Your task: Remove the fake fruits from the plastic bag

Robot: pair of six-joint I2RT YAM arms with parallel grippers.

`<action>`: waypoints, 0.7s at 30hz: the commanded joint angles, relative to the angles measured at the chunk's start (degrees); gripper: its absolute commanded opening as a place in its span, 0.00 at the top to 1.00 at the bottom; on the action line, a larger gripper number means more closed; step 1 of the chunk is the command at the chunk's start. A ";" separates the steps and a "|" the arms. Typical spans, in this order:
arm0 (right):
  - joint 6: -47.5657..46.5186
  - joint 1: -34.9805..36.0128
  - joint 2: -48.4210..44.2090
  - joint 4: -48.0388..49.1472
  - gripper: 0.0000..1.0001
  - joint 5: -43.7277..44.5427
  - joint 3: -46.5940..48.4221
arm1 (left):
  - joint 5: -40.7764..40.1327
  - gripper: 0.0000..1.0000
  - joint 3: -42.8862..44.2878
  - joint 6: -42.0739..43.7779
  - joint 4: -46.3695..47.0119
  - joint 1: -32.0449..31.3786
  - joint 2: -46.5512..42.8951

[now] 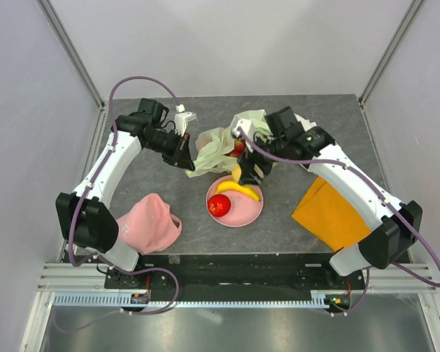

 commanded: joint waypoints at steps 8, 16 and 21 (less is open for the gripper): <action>3.99 3.98 4.15 12.76 0.43 5.22 -16.61 | -2.88 0.98 -0.98 0.20 1.51 0.18 -6.80; 6.38 4.07 10.39 20.53 0.36 8.22 -16.70 | -4.64 0.98 -2.65 1.26 0.89 0.18 -8.38; 6.91 4.07 13.90 22.03 0.35 8.30 -16.09 | -5.26 0.98 -3.18 1.70 0.81 0.26 -8.30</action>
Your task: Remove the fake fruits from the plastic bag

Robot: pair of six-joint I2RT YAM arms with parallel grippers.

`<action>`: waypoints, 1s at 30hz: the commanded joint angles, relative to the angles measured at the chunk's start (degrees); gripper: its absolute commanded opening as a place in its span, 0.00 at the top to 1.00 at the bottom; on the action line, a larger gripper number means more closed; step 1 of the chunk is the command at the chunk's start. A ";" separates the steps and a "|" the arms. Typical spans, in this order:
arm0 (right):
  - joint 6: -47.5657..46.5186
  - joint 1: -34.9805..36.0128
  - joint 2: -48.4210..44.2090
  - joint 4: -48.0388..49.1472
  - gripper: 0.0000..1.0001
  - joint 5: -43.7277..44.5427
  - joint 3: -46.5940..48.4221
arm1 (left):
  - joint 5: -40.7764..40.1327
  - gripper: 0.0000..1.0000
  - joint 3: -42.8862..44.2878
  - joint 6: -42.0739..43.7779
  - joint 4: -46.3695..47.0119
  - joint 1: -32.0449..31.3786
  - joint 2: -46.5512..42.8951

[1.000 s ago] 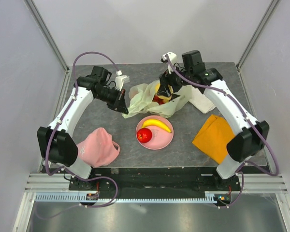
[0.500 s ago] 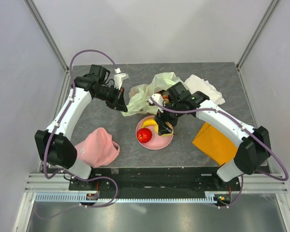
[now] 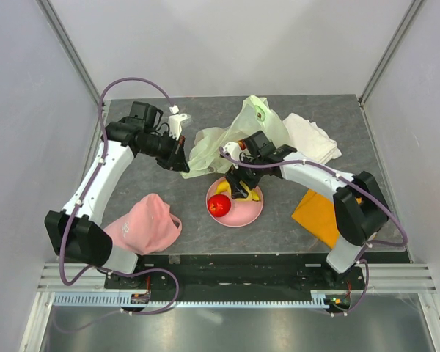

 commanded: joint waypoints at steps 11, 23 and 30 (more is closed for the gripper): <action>1.82 -0.06 5.89 4.64 0.28 1.07 2.21 | -1.35 0.99 0.02 1.83 0.35 0.26 0.03; 2.79 -0.06 0.80 2.45 0.02 3.35 2.82 | 0.41 0.98 0.19 1.74 0.35 0.26 0.83; -2.75 -0.32 -6.93 -13.43 0.02 3.89 12.13 | 1.99 0.98 0.11 1.21 0.35 0.26 -0.57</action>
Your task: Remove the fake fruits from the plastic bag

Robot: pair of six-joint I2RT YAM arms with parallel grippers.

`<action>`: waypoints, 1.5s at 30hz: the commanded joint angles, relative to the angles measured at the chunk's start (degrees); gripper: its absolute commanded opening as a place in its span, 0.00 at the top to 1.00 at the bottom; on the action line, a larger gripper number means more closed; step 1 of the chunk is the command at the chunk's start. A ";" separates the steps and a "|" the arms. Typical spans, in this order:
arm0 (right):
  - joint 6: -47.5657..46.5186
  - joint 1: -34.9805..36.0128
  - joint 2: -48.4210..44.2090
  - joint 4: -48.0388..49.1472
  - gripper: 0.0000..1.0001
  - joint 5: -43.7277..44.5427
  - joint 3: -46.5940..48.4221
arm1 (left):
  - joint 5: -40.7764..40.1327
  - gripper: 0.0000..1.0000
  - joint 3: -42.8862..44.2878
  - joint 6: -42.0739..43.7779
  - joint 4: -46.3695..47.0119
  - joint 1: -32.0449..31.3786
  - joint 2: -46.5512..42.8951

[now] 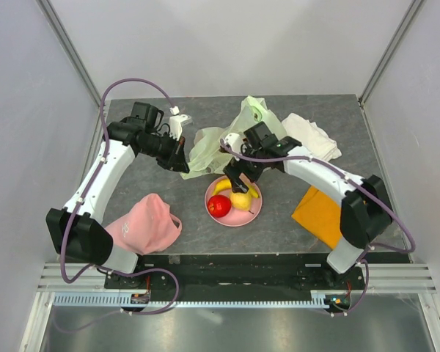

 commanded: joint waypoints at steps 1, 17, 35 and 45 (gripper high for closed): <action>-3.61 -0.59 -7.96 -10.81 0.02 -1.21 9.69 | 3.56 0.98 0.35 1.13 0.46 0.26 -1.58; -4.83 -8.49 12.85 -8.89 0.68 9.41 27.72 | 8.05 0.98 1.75 3.58 -6.04 0.26 -1.94; -9.05 -12.19 -4.91 -7.32 0.42 14.35 5.91 | 13.84 0.98 1.47 -5.29 12.40 0.00 -7.83; -1.42 -10.61 9.95 3.14 0.34 7.06 19.36 | 20.45 0.98 9.06 -8.64 4.32 0.00 1.24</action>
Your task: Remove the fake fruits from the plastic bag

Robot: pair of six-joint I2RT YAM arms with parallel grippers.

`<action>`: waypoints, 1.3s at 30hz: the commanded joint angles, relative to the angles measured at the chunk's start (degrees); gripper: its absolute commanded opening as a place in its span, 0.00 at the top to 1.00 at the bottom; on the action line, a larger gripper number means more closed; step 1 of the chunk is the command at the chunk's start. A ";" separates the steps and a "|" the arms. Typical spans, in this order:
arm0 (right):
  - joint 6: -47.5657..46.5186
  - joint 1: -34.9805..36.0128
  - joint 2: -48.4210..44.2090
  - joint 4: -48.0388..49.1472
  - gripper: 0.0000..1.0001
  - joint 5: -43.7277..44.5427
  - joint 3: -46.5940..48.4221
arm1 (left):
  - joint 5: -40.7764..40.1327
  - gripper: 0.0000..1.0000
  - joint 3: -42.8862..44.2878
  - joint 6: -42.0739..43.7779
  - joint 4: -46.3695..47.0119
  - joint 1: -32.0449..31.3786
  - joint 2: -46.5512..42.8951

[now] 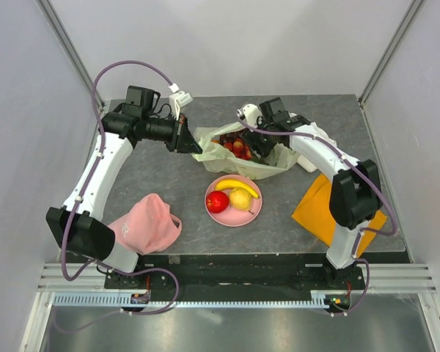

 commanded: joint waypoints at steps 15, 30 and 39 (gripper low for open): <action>11.65 -0.32 16.07 8.73 0.02 -11.14 11.73 | -2.67 0.98 -6.64 1.46 -1.92 0.09 -1.99; 9.46 1.53 15.65 12.25 0.95 -10.88 13.41 | -6.28 0.98 -4.45 0.94 -1.13 0.09 0.73; 7.44 1.26 -1.93 8.21 0.97 -16.16 9.36 | -10.76 0.98 3.11 -2.58 2.12 0.09 5.73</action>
